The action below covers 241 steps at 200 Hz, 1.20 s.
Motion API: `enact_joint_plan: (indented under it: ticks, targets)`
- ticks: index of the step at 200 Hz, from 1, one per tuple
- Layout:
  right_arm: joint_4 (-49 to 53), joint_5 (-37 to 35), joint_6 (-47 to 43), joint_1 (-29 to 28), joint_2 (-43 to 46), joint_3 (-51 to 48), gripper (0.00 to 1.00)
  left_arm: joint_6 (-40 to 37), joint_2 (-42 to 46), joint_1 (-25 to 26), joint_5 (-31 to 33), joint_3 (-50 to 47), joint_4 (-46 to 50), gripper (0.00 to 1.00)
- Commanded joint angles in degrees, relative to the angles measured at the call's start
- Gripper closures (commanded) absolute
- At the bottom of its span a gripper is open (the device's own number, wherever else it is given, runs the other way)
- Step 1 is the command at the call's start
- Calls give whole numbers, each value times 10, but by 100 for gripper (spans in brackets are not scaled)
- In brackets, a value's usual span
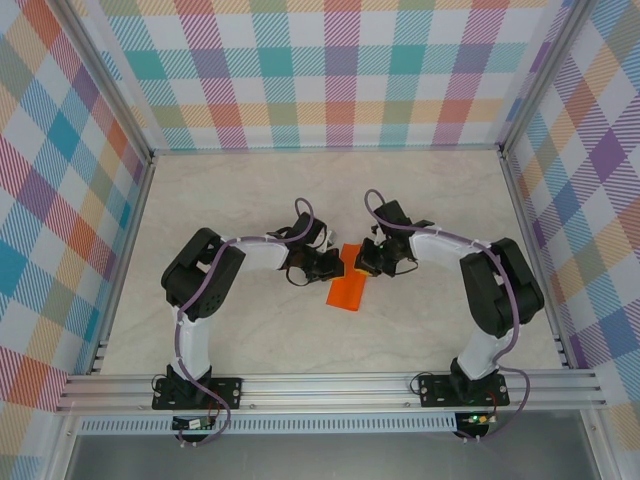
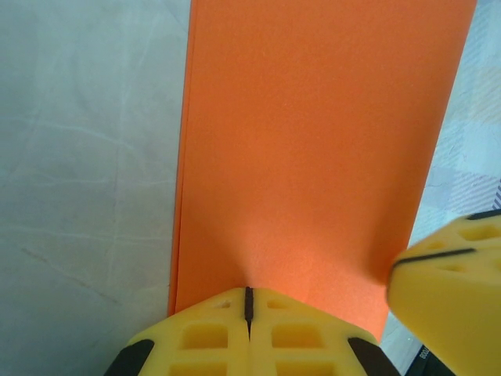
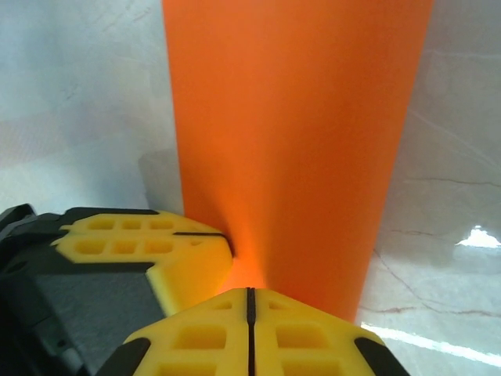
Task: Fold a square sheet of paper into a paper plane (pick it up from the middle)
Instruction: Fold the square sheet of paper in half at the center of the table.
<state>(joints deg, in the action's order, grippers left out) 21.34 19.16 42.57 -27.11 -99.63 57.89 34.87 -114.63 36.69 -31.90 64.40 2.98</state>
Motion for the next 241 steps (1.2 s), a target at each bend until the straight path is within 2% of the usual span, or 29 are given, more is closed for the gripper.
enact_joint_plan:
  ticks: [1,77,99,195,225,241]
  targets:
    - [-7,12,-16,-4,-17,17,93,-9,-57,10,83,-29,98,100]
    - [-25,8,-66,-2,-32,-17,93,-5,-69,11,104,-20,124,100]
    - [-43,9,-90,3,-28,-43,92,-3,-69,11,119,-16,164,100]
    - [-66,0,-116,73,76,-147,91,-1,-82,11,135,-15,187,100]
    - [-110,39,-104,73,134,-145,91,-2,-82,12,133,-16,185,100]
    - [-157,79,-85,72,130,-144,91,-3,-82,12,133,-15,186,100]
